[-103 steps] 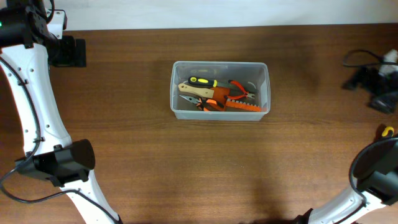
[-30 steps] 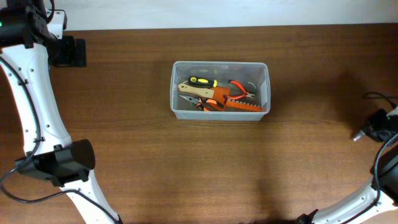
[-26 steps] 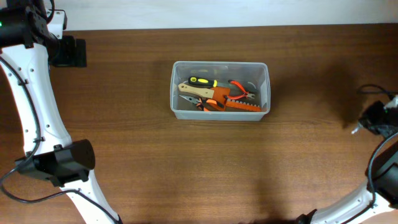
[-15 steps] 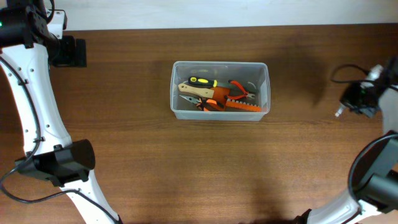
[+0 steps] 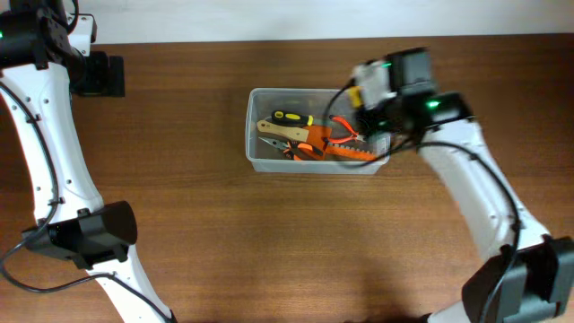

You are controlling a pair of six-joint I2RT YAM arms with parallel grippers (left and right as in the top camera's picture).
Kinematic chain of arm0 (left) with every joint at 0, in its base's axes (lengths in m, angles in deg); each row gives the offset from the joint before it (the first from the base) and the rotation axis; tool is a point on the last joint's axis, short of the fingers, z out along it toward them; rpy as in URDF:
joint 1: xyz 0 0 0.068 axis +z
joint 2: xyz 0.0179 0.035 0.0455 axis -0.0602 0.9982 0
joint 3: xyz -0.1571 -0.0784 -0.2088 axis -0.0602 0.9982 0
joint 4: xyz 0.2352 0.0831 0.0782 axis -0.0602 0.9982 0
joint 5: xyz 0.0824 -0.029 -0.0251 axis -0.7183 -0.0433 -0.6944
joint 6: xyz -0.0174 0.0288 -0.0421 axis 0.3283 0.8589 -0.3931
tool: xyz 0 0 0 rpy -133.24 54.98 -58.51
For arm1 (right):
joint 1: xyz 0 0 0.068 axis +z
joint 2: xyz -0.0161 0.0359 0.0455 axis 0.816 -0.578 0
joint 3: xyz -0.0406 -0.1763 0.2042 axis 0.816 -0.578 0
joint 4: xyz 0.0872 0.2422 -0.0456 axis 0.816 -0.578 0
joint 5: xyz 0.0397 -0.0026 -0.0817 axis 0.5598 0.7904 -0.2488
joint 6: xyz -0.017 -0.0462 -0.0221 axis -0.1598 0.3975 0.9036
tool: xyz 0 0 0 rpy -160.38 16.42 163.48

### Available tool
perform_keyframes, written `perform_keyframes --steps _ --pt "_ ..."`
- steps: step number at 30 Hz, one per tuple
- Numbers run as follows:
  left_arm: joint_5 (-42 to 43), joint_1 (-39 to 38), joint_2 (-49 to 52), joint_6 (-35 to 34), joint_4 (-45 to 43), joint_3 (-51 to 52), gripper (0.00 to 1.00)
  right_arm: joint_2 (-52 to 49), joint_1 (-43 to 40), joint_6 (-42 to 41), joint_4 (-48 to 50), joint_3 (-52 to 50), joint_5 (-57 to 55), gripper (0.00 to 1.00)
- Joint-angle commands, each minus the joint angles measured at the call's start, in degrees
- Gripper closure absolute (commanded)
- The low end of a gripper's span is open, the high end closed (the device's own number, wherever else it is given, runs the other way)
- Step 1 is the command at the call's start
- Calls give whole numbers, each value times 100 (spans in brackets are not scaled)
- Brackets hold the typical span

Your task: Pack container

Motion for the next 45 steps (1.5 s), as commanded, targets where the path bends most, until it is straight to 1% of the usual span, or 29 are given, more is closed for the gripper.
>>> perform_keyframes --steps 1,5,8,10,15,16,17,18,19,21,23,26,27,28,30,31,35,41,45 --pt "61 35 -28 -52 -7 -11 1 -146 658 1945 129 76 -214 96" --pt "61 35 -28 -52 -7 -11 1 -450 994 3067 179 76 -22 96" --pt "61 35 -28 -52 -9 -11 1 -697 1128 3860 227 76 332 96" --pt "61 35 -28 -52 -7 -11 1 -850 1169 4068 393 76 391 96" --pt "61 35 -28 -52 -9 -11 1 -1178 1178 4081 898 76 433 95" --pt "61 35 -28 -52 -7 -11 1 -1231 1178 4081 957 76 457 90" --pt "61 35 -28 -52 -9 -11 1 -1252 1178 4079 997 76 476 76" --pt "61 33 -28 -52 -9 -11 1 -1292 1178 4044 1034 76 479 65" --pt "61 33 -28 -52 -7 -11 1 -1294 1178 3952 1047 76 476 61" --pt "61 35 -28 -52 -7 -11 1 -1279 1176 3679 1084 79 448 56" --pt "61 35 -28 -52 -7 -11 1 -1222 1167 3458 1084 98 341 55" --pt "61 35 -28 -52 -7 -11 1 -1016 1167 2846 1078 184 -20 55" --pt "61 35 -28 -52 -7 -11 1 -874 1167 2564 1075 236 -247 55" --pt "61 35 -28 -52 -7 -11 1 -616 1150 2129 1073 323 -723 56" --pt "61 35 -28 -52 -7 -11 1 -282 1080 1690 1067 420 -1165 55" --pt "61 35 -28 -52 -9 -11 1 -107 1027 1521 1043 468 -1307 53" --pt "61 35 -28 -52 -7 -11 1 686 555 876 990 577 -1423 41" --pt "61 35 -28 -52 -7 -11 1 1784 -664 -592 765 577 -1399 41" --pt "63 33 -28 -55 -144 -11 1 2135 -1460 -946 249 575 -1051 37"
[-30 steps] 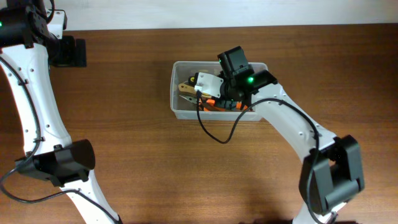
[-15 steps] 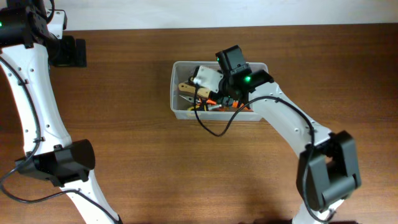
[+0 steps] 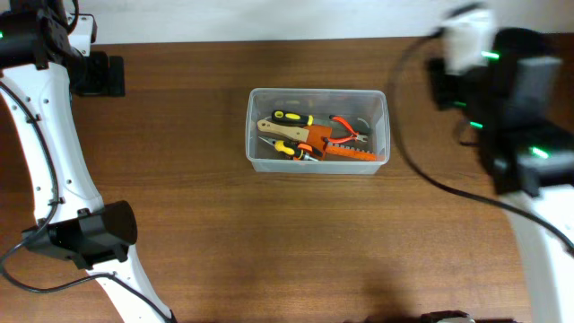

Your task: Pack container

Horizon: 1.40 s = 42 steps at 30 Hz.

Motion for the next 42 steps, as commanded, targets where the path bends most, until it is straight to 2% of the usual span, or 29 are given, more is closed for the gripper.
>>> perform_keyframes --steps 1,3,6,9,12,13,38,42 --pt "61 35 -28 -52 -212 -11 1 120 -568 -723 -387 7 339 37" --pt "140 33 -28 -55 -391 -11 1 140 -828 -728 -669 7 564 37" --pt "887 33 -28 -55 -396 -11 1 129 -1099 -1130 -999 7 925 37" --pt "1648 33 -28 -55 -382 -11 1 122 -1180 -1298 -1268 2 1161 28" --pt "2155 33 -28 -55 -391 -11 1 122 -1174 -1298 -1456 2 1161 5" --pt "2184 33 -28 -55 -387 -11 1 122 -1174 -1298 -1526 2 1158 2" --pt "2251 35 -28 -52 -387 -11 1 101 -1169 -1298 -1628 0 1200 1" --pt "2251 35 -28 -52 -387 -11 1 398 -1169 -1298 -1628 -11 1200 1"
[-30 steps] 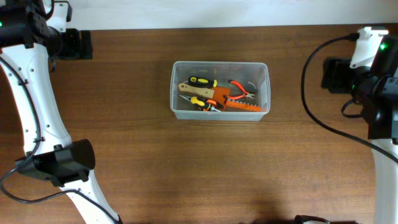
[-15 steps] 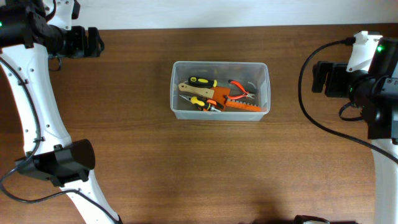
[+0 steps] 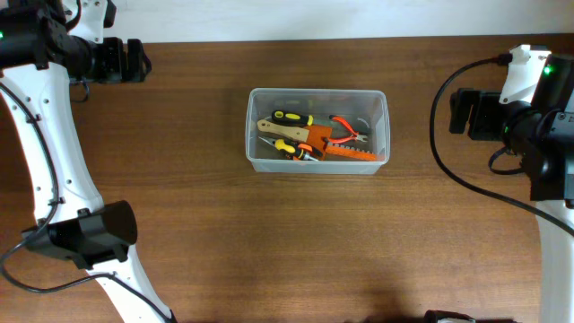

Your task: Pack container

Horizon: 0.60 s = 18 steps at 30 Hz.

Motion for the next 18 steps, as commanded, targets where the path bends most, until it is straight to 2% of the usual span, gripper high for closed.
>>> perform_keyframes --steps 1,5,9,18 --pt "105 35 -28 -50 2 -11 1 437 -20 -66 15 -28 46 1" --pt "105 35 -28 -50 2 -11 1 1285 -17 -68 26 -234 9 1" --pt "105 35 -28 -50 2 -11 1 2520 120 -66 415 -1029 -7 1" --pt "105 35 -28 -50 2 -11 1 4924 564 -68 1648 -4192 -9 1"
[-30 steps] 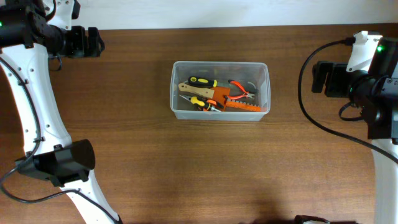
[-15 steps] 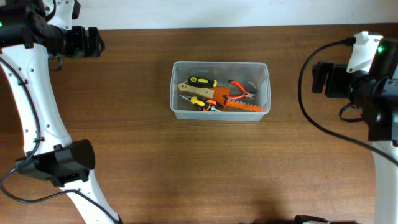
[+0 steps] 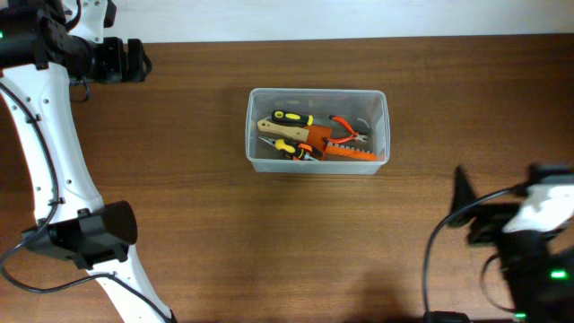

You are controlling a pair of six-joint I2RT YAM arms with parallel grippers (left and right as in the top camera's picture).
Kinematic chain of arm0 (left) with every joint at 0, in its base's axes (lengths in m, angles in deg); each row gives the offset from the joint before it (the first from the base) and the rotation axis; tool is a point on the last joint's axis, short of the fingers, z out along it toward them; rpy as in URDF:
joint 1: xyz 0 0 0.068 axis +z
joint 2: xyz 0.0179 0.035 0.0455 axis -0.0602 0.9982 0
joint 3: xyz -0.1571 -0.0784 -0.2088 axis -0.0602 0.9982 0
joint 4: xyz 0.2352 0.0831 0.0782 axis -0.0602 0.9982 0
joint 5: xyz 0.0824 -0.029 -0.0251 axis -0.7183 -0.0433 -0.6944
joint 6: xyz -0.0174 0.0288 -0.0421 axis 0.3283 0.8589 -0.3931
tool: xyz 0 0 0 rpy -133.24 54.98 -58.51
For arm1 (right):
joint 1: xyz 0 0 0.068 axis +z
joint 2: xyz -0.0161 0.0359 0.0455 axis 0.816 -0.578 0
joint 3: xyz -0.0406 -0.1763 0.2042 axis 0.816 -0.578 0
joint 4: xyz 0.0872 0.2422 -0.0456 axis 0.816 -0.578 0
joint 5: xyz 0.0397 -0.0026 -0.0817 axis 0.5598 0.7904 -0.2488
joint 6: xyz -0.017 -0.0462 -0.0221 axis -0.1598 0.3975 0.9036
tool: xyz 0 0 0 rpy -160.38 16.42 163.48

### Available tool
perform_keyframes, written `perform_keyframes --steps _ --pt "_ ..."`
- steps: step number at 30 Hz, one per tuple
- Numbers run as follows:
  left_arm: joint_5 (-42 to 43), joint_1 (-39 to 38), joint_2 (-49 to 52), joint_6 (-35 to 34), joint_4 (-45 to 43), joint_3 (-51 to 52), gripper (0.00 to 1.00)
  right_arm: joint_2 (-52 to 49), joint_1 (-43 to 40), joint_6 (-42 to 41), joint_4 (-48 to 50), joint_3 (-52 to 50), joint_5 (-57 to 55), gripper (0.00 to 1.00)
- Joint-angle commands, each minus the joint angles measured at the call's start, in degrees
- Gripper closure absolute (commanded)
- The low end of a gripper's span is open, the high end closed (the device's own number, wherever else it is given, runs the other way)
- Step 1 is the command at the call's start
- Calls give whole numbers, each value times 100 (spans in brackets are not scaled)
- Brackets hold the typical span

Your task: Pack container

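A clear plastic container (image 3: 253,126) sits mid-table, a little toward the far side. Inside lie several hand tools: yellow-and-black handled pliers (image 3: 289,117), red-handled pliers (image 3: 348,131) and an orange-handled tool (image 3: 350,153). My left gripper (image 3: 139,61) rests at the far left edge, well away from the container, with nothing in it. My right gripper (image 3: 462,193) is low at the near right, below and right of the container, dark and blurred. From overhead I cannot make out how the jaws of either gripper stand.
Brown wooden table (image 3: 224,242). The left arm's white links and dark base (image 3: 90,235) run down the left side. The right arm's body and cable (image 3: 529,233) fill the near right corner.
The right arm has moved from the far right edge of the table to the near right corner. The left arm and the tools in the container are unchanged.
At first my right gripper was over the right end of the container, among the tools. Then it stood to the far right, clear of the container. Meanwhile the left gripper shifted slightly right. Now the right arm sits low at the near right.
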Motion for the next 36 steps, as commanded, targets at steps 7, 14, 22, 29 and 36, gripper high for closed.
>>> perform_keyframes --steps 7,14,22,29,36 --pt "63 35 -28 -50 2 -11 1 1764 173 -55 885 -3152 52 1" --pt "63 35 -28 -50 2 -11 1 2511 173 -55 1106 -4122 52 1" --pt "63 35 -28 -50 2 -11 1 3003 173 -57 1088 -4658 57 1" --pt "63 35 -28 -50 2 -11 1 3008 173 -55 1088 -5036 52 1" --pt "63 35 -28 -50 2 -11 1 3008 173 -52 1108 -5080 52 1"
